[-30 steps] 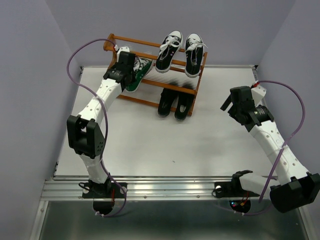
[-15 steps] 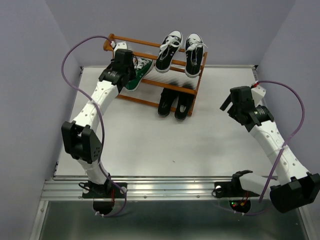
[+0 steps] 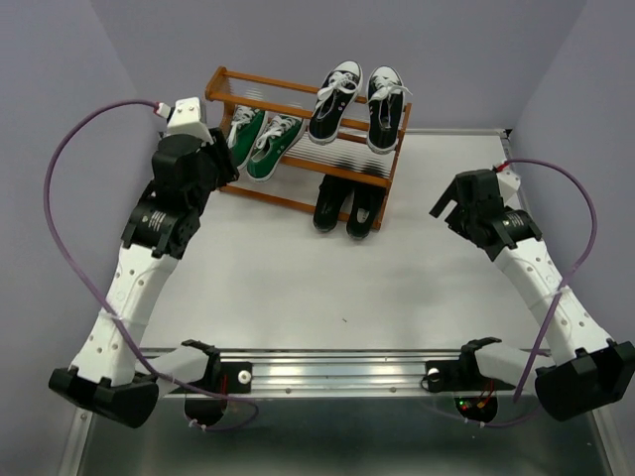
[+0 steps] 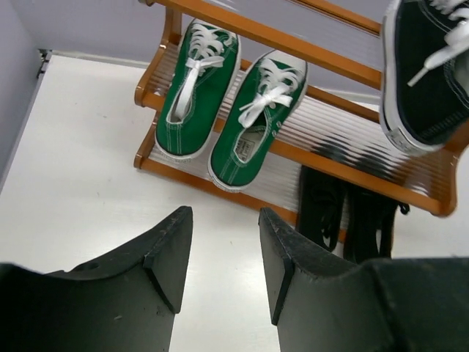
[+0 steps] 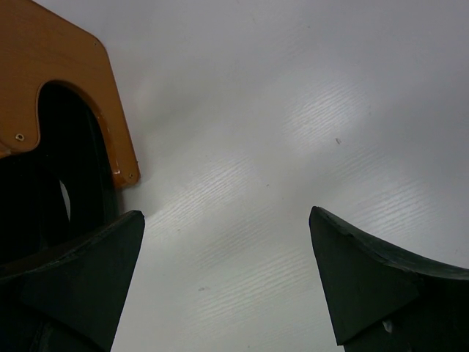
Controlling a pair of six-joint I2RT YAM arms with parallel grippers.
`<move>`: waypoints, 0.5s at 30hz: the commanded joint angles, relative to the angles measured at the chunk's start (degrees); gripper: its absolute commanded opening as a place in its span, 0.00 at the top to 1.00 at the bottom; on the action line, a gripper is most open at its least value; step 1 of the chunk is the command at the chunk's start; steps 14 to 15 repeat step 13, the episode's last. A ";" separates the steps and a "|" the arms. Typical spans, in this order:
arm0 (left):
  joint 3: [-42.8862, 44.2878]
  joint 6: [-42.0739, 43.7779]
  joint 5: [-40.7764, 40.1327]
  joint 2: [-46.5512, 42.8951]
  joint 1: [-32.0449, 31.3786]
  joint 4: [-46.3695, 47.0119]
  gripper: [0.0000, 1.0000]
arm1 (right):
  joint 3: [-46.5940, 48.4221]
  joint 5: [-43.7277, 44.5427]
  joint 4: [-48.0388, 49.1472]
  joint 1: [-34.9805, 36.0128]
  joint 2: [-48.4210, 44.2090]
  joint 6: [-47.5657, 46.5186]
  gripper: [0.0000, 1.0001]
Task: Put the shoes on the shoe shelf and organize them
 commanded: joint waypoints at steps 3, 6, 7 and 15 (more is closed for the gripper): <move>-5.99 2.53 7.25 -7.21 0.04 3.70 0.47 | 0.09 1.94 0.74 -0.46 1.78 -0.73 0.00; -7.40 3.06 7.34 -9.67 0.04 3.88 0.46 | -0.44 2.83 0.30 -0.46 1.70 -0.21 0.00; -7.66 3.15 7.17 -9.86 0.04 3.97 0.46 | -0.61 2.92 0.21 -0.46 1.34 -0.03 0.00; -9.16 1.92 7.78 -10.74 0.13 6.08 0.46 | -2.20 3.36 1.09 -0.46 -1.29 0.32 0.00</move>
